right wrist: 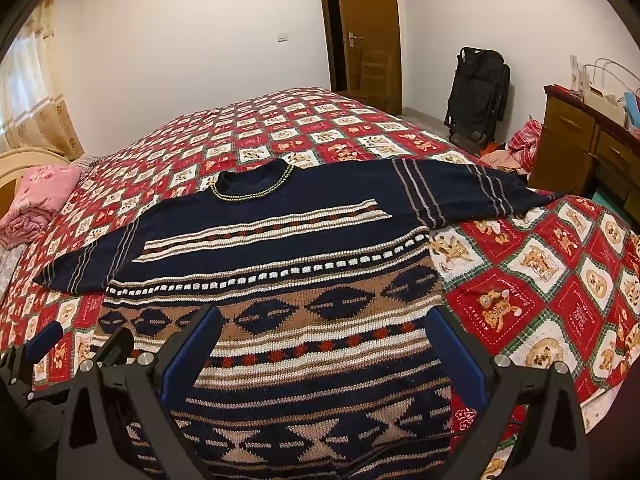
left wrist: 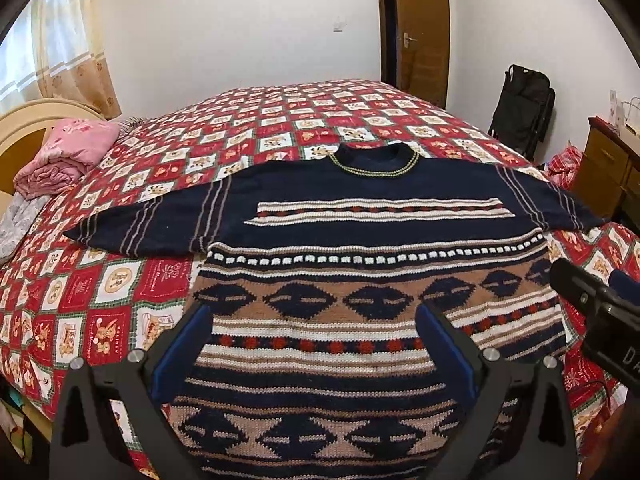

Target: Fold small clothes

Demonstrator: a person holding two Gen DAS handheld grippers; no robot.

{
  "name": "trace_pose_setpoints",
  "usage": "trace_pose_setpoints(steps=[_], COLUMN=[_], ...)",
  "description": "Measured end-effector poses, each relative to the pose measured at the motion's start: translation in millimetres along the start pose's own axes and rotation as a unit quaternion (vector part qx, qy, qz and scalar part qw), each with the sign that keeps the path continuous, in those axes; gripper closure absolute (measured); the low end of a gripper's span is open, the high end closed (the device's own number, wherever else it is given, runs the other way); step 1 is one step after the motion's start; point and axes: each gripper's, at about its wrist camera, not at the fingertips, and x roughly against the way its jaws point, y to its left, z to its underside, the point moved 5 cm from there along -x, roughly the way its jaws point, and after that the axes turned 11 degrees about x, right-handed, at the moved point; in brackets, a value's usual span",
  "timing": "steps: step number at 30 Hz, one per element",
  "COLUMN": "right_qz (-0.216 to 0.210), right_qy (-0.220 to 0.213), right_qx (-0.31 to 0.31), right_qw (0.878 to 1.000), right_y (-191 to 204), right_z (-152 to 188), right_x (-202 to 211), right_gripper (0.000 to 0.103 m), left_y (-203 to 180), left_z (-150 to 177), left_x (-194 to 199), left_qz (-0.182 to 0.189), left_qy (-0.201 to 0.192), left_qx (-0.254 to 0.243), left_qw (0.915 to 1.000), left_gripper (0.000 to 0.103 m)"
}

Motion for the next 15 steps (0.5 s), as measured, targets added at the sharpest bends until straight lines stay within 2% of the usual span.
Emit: trace_pose_setpoints(steps=[15], right_qz=[-0.001], right_qy=[0.001], right_qx=[-0.002], right_qw=[1.0], right_y=[-0.6], right_z=[-0.1], right_x=[-1.2], right_gripper=[0.001], left_y=[0.4], left_z=[-0.3], left_x=[-1.3], left_qz=[0.003], left_qy=[0.0], left_qx=[0.004], left_qw=[1.0], left_gripper=[0.0])
